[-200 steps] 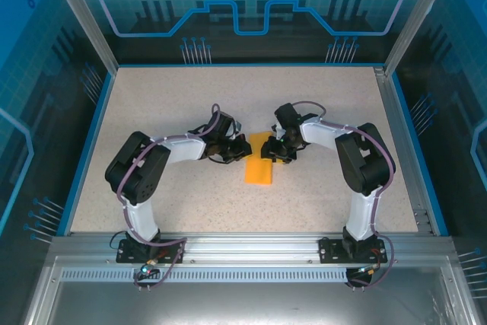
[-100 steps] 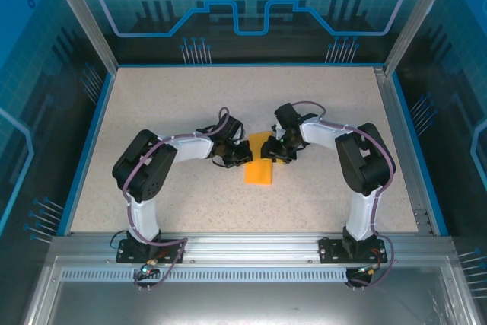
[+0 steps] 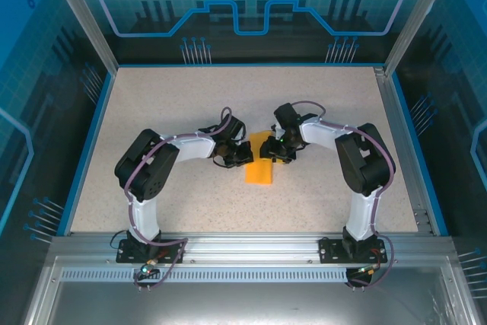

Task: Fold a paper plane with a square sheet of paper (pick it up from the middle)
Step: Fold the square sheet of paper in half at the center of the table.

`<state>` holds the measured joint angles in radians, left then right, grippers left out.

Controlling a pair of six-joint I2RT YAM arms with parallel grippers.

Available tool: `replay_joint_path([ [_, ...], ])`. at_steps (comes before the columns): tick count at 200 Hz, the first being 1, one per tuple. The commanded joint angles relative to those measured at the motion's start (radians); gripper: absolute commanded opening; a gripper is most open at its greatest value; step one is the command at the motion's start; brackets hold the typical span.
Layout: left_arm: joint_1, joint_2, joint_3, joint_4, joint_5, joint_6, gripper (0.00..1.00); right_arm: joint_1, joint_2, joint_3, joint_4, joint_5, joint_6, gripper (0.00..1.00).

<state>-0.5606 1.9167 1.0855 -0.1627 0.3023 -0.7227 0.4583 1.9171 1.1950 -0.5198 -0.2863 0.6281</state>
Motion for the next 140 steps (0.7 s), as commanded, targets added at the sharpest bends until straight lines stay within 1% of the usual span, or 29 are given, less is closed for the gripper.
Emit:
replay_joint_path([
  [1,-0.012,0.031,0.001,-0.047,-0.028,0.026,0.0,-0.004,-0.015,-0.018,-0.053,0.116,-0.01,0.52],
  [28,-0.012,0.025,-0.002,-0.051,-0.035,0.029,0.0,-0.035,-0.151,-0.067,0.003,0.104,0.016,0.55],
  [51,-0.013,0.022,-0.003,-0.053,-0.037,0.03,0.0,-0.066,-0.271,-0.169,0.156,0.002,0.052,0.55],
  [63,-0.012,0.022,-0.001,-0.054,-0.037,0.031,0.0,-0.063,-0.3,-0.204,0.222,-0.061,0.061,0.41],
  [82,-0.012,0.022,0.001,-0.054,-0.035,0.032,0.0,-0.044,-0.3,-0.232,0.282,-0.138,0.077,0.27],
  [110,-0.012,0.024,0.001,-0.054,-0.032,0.034,0.0,-0.008,-0.25,-0.248,0.353,-0.189,0.097,0.16],
  [140,-0.012,0.024,-0.001,-0.054,-0.029,0.034,0.0,0.0,-0.187,-0.249,0.378,-0.199,0.099,0.11],
])
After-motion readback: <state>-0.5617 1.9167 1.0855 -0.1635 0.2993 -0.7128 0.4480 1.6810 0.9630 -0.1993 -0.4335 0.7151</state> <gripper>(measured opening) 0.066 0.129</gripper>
